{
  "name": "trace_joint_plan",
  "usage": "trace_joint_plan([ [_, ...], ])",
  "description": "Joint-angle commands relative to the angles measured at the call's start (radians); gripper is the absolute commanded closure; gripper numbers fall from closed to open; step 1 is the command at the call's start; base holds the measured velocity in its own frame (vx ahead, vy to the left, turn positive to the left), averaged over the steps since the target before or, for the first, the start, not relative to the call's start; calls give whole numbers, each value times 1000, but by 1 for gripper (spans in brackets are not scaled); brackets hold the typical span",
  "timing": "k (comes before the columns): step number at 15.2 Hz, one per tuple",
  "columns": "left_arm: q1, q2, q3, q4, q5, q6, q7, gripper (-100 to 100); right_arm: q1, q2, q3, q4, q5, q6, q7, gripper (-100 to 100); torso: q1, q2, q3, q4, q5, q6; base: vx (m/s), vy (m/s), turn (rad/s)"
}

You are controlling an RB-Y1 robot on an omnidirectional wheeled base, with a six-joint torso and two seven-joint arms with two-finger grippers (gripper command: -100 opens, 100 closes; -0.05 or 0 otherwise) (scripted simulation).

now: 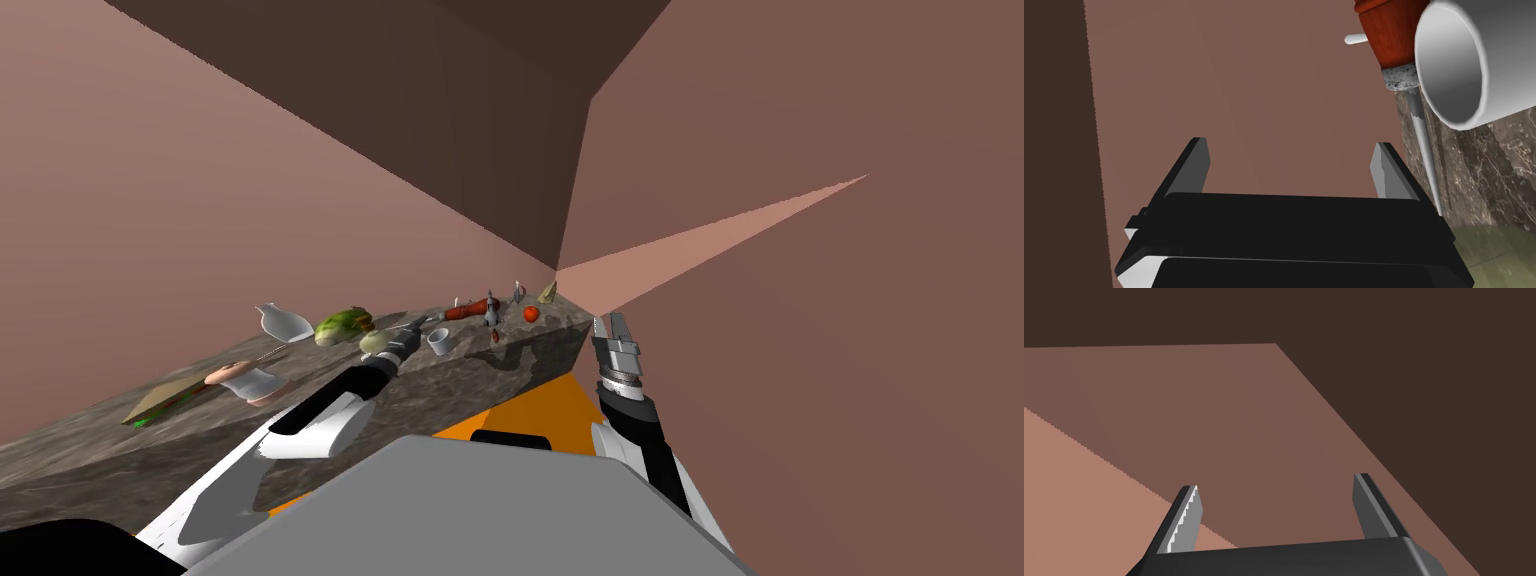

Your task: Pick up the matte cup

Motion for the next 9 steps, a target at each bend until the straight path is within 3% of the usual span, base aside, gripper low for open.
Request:
trace_joint_plan([
  [1,-1,21,12,14,27,50,2,-100,0,0,0,0,0,0,0,0,0,0,0,0,0,0,8,6,-123],
  [3,-1,21,12,14,27,75,2,-100,0,0,0,0,0,0,0,0,0,0,0,0,0,0,3,3,-20],
  [4,1,47,32,22,65,111,6,-100,0,0,0,0,0,0,0,0,0,0,0,0,0,-1,7,0,-100],
  [6,1,47,32,22,65,149,6,-100,0,0,0,0,0,0,0,0,0,0,0,0,0,0,8,4,-100],
  [7,3,74,53,29,103,178,10,-100,0,0,0,0,0,0,0,0,0,0,0,0,0,0,11,4,-124],
  [9,3,74,53,29,103,223,10,-100,0,0,0,0,0,0,0,0,0,0,0,0,0,0,11,6,-80],
])
